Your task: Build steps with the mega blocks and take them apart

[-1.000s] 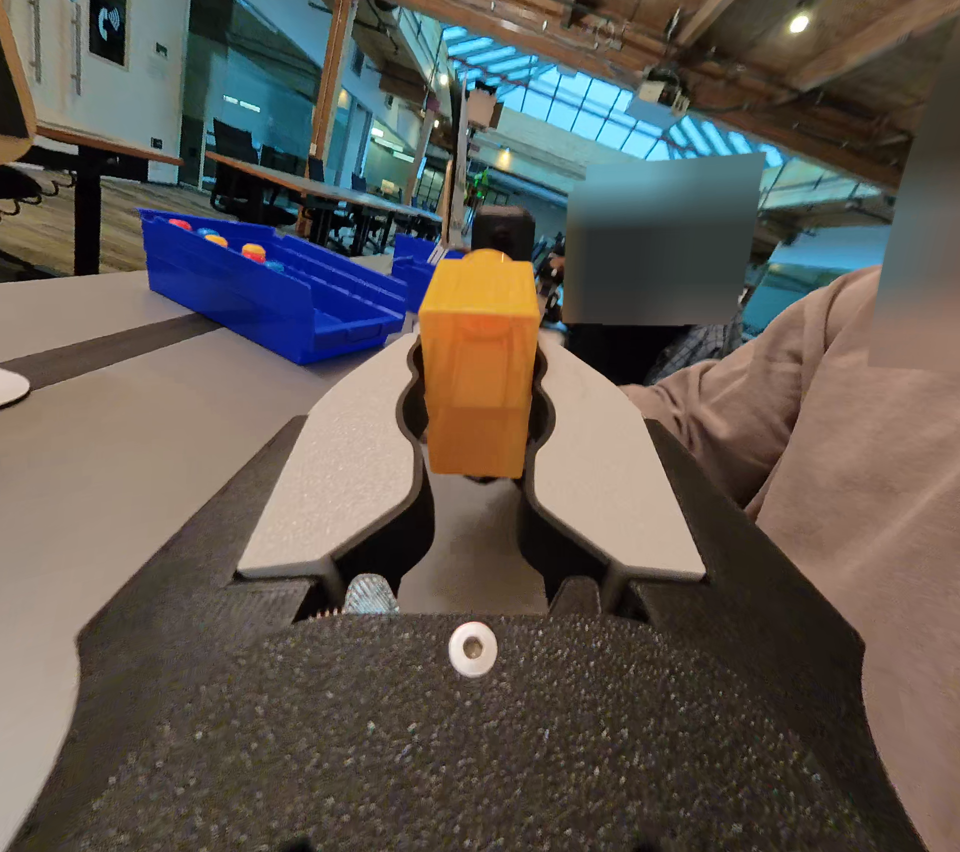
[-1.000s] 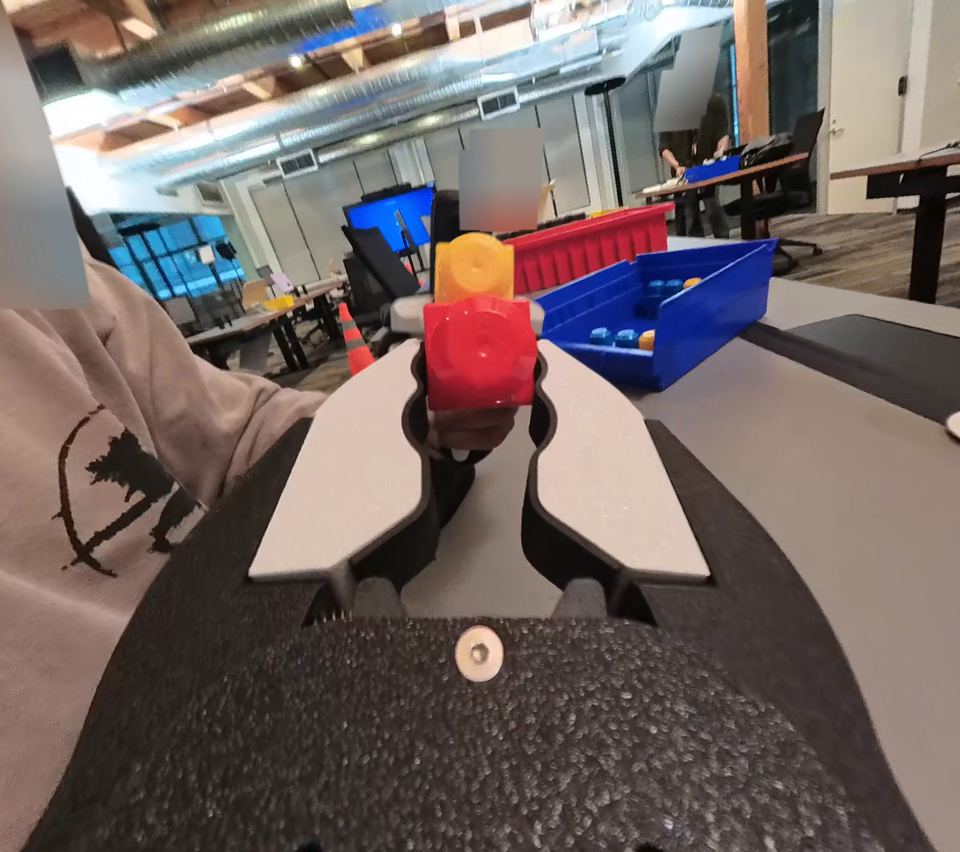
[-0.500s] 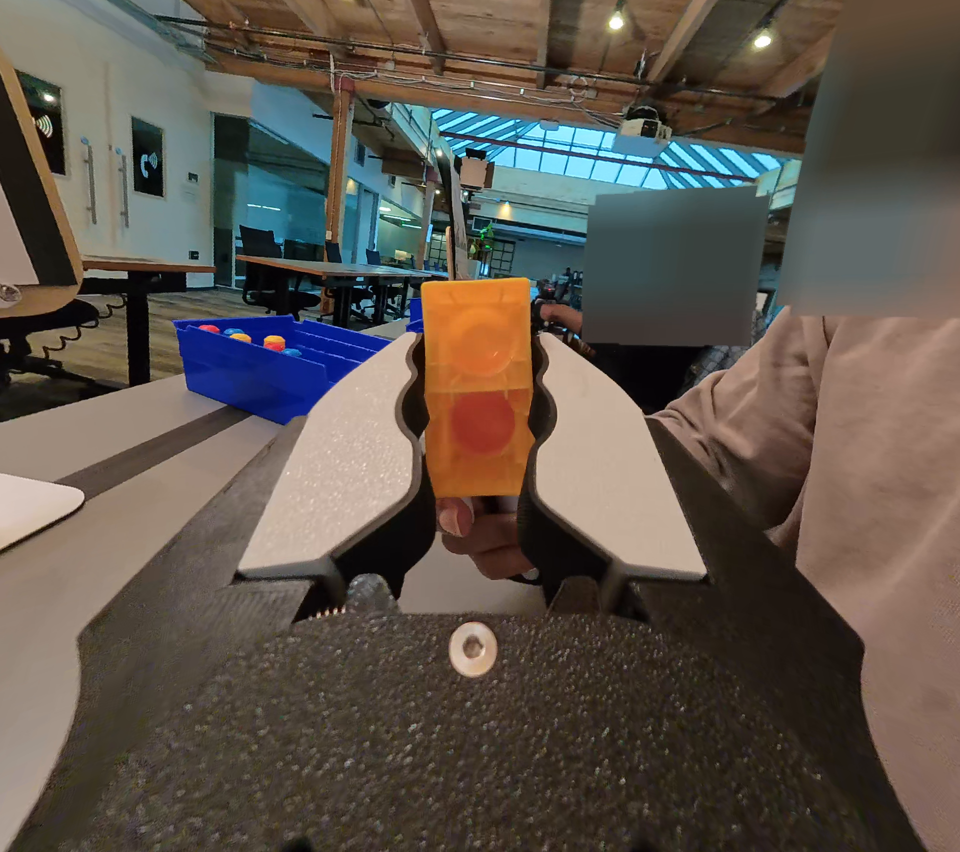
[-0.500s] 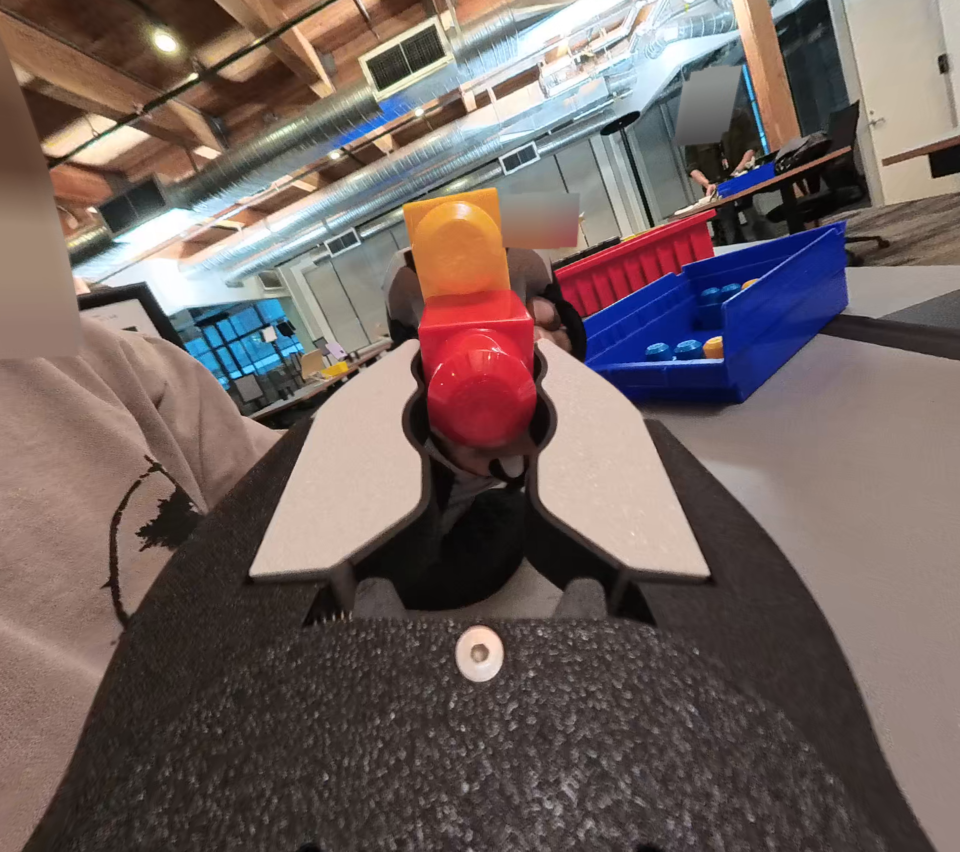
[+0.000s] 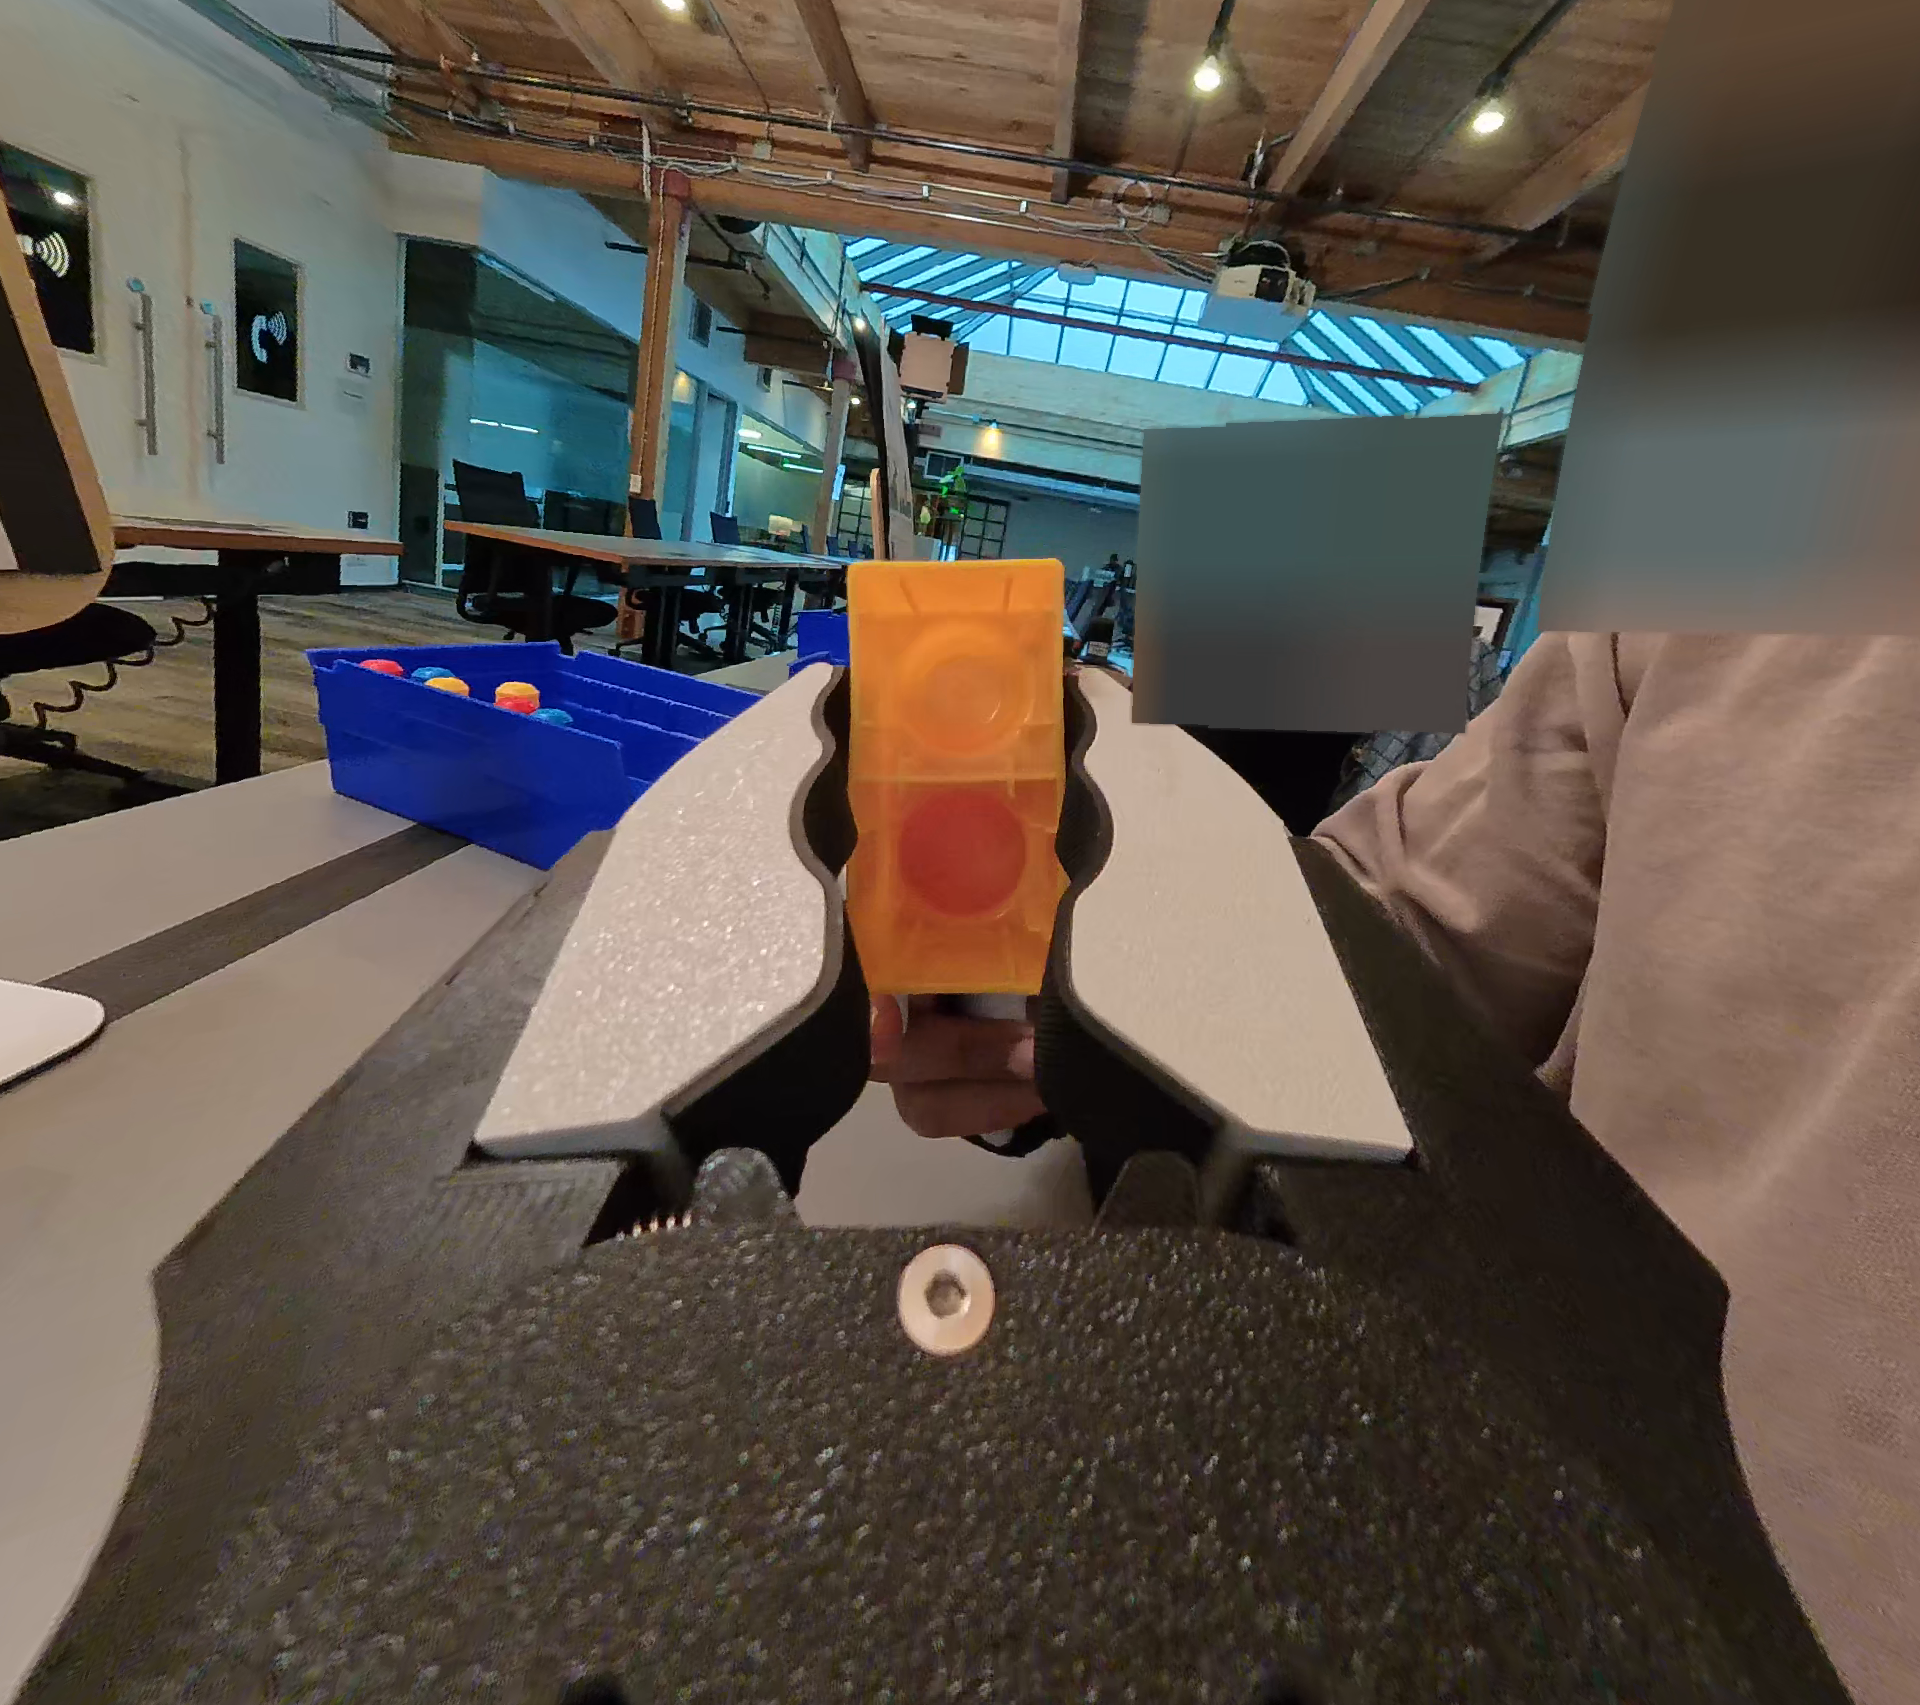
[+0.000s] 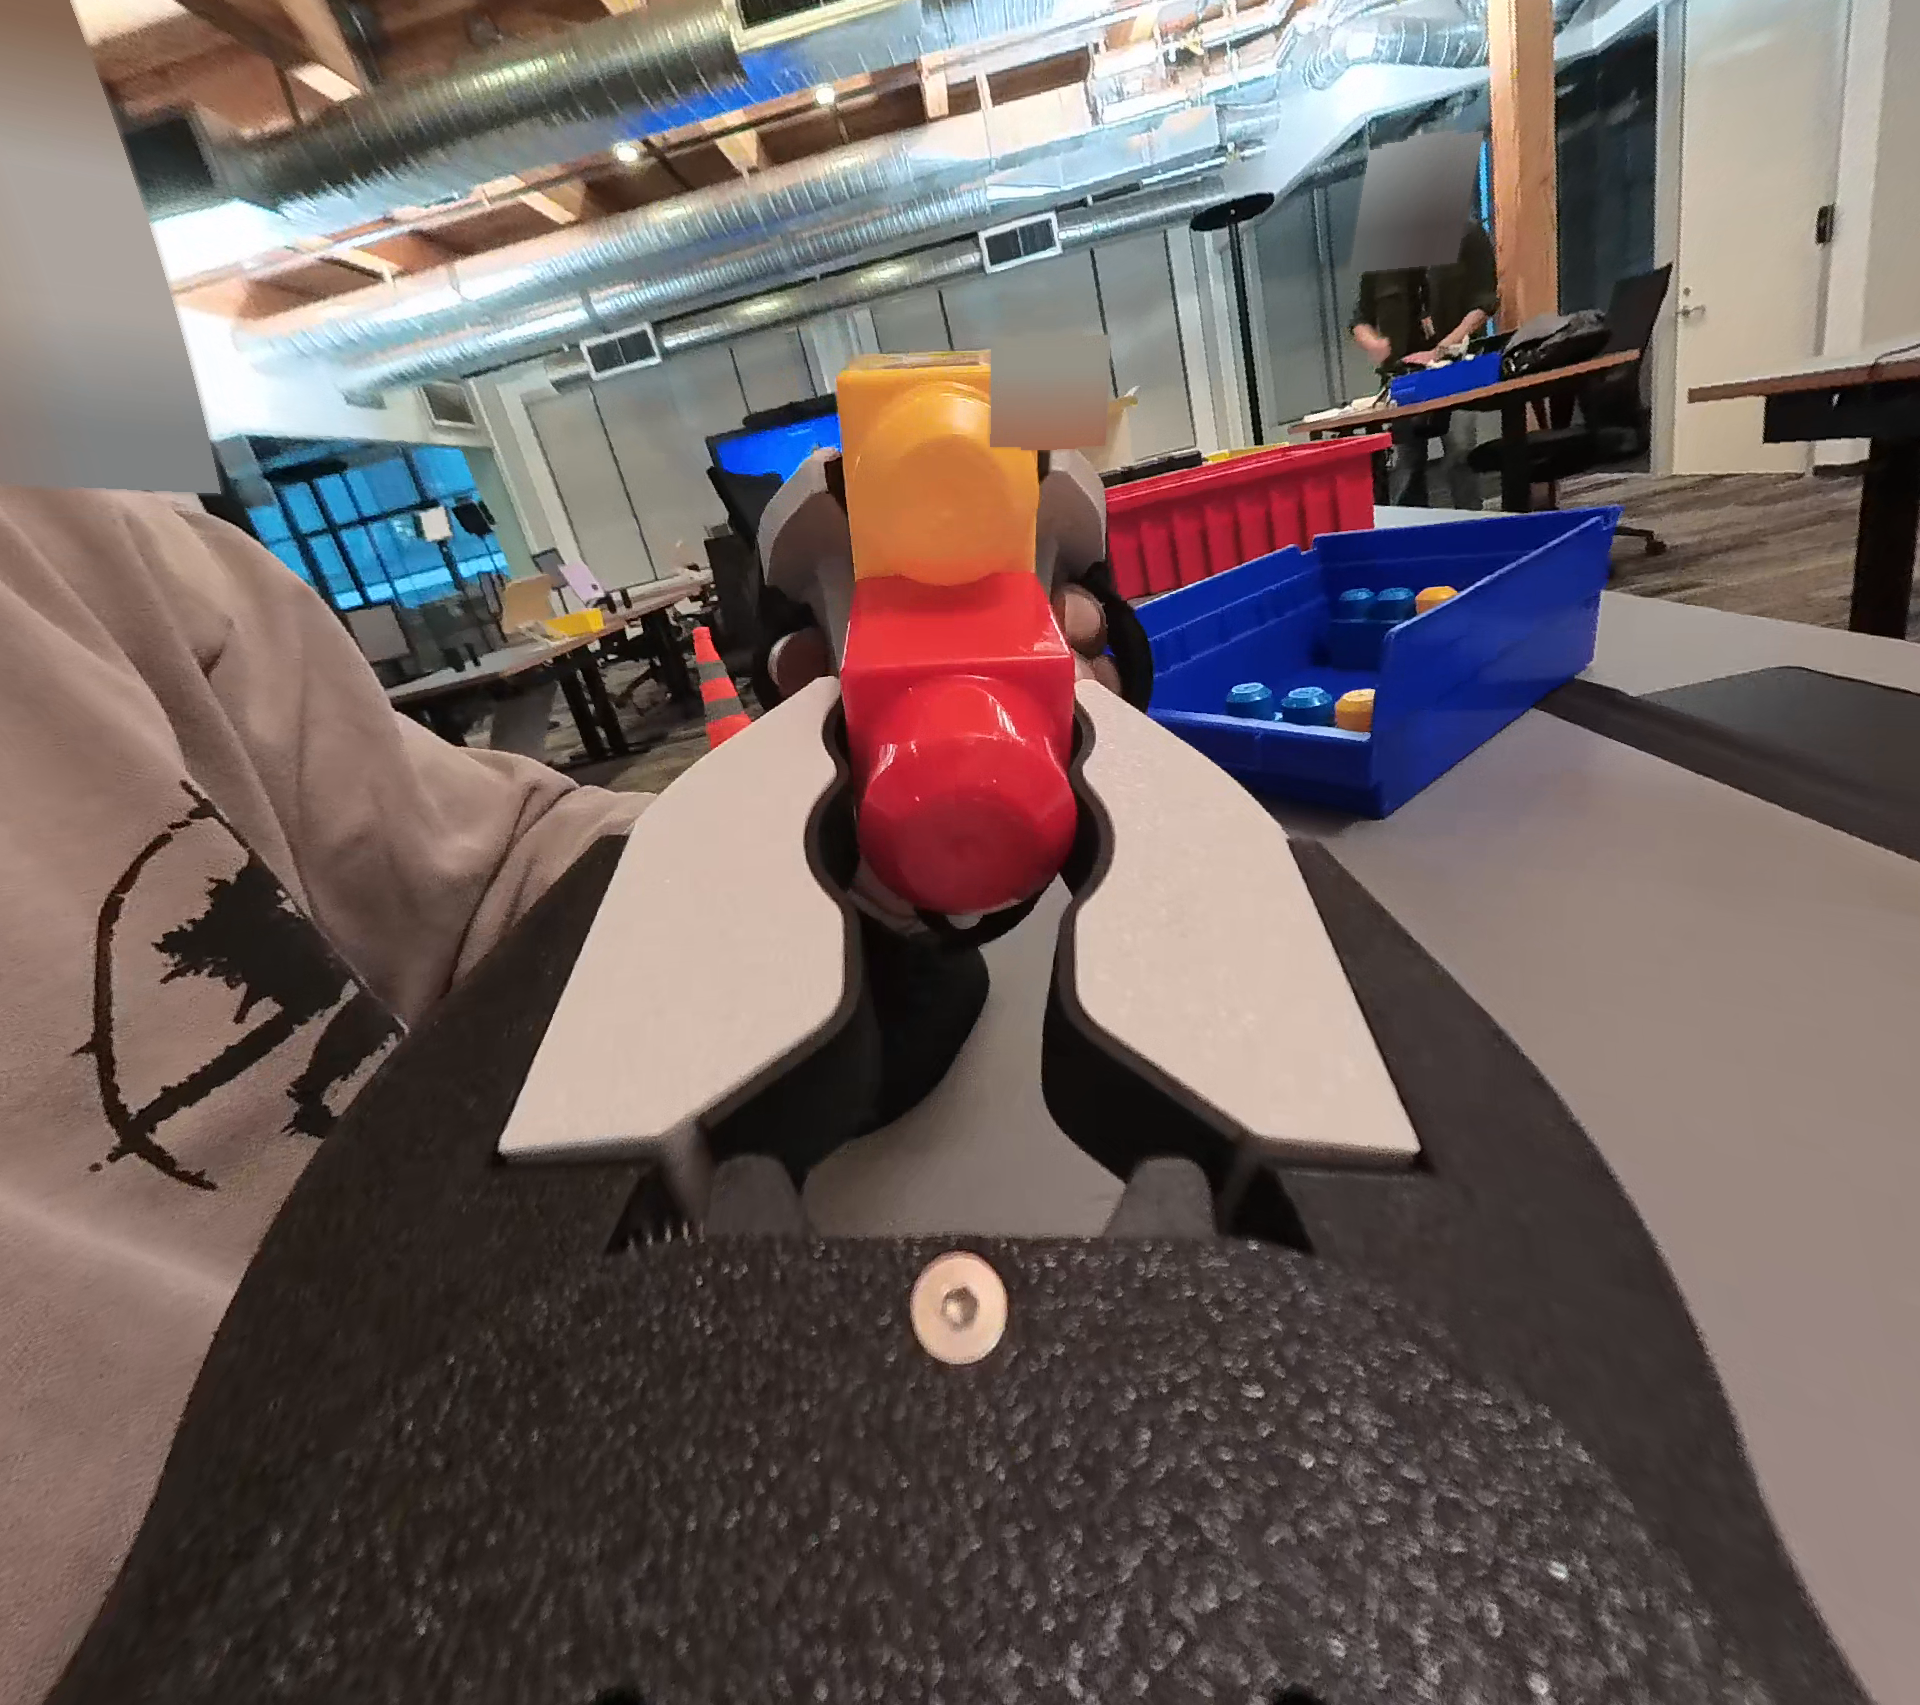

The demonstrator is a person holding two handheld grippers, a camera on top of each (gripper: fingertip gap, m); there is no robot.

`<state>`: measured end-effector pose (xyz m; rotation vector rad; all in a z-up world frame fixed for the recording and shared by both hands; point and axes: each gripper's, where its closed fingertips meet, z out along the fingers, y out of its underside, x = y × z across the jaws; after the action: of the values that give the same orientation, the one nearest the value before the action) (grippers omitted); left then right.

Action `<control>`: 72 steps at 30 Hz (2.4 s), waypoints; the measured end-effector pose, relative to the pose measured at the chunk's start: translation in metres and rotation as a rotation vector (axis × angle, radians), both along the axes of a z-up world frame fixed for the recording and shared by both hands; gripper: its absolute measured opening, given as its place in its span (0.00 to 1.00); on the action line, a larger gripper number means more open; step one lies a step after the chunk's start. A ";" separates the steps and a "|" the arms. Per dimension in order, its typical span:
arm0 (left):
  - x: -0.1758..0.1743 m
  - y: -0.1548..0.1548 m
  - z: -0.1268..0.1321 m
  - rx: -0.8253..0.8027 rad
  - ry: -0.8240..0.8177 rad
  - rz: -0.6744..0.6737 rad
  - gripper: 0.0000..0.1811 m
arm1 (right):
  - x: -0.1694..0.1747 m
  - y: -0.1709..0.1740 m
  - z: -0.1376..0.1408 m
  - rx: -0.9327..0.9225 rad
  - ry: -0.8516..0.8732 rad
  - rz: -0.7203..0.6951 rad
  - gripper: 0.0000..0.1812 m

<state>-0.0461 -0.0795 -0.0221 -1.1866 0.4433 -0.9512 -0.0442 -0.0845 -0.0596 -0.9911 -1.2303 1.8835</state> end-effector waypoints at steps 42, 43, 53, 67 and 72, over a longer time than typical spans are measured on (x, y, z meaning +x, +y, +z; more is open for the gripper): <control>-0.012 0.033 -0.078 -0.212 0.421 0.246 0.00 | 0.151 0.253 0.017 0.761 -1.000 -0.535 0.22; -0.011 0.033 -0.080 -0.215 0.428 0.242 0.00 | 0.165 0.274 0.015 0.815 -1.091 -0.543 0.22; -0.015 0.039 -0.096 -0.234 0.505 0.280 0.00 | 0.211 0.372 -0.078 0.973 -1.623 -0.275 0.23; -0.035 0.050 -0.118 -0.294 0.570 0.366 0.00 | 0.192 0.386 -0.147 1.010 -1.674 -0.148 0.23; -0.037 0.052 -0.127 -0.309 0.609 0.378 0.00 | 0.192 0.385 -0.144 1.015 -1.676 -0.139 0.24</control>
<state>-0.0826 -0.0274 -0.1487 -1.7758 0.5363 -0.3206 0.1475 0.3008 -0.2034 -1.8403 -2.3879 -0.2760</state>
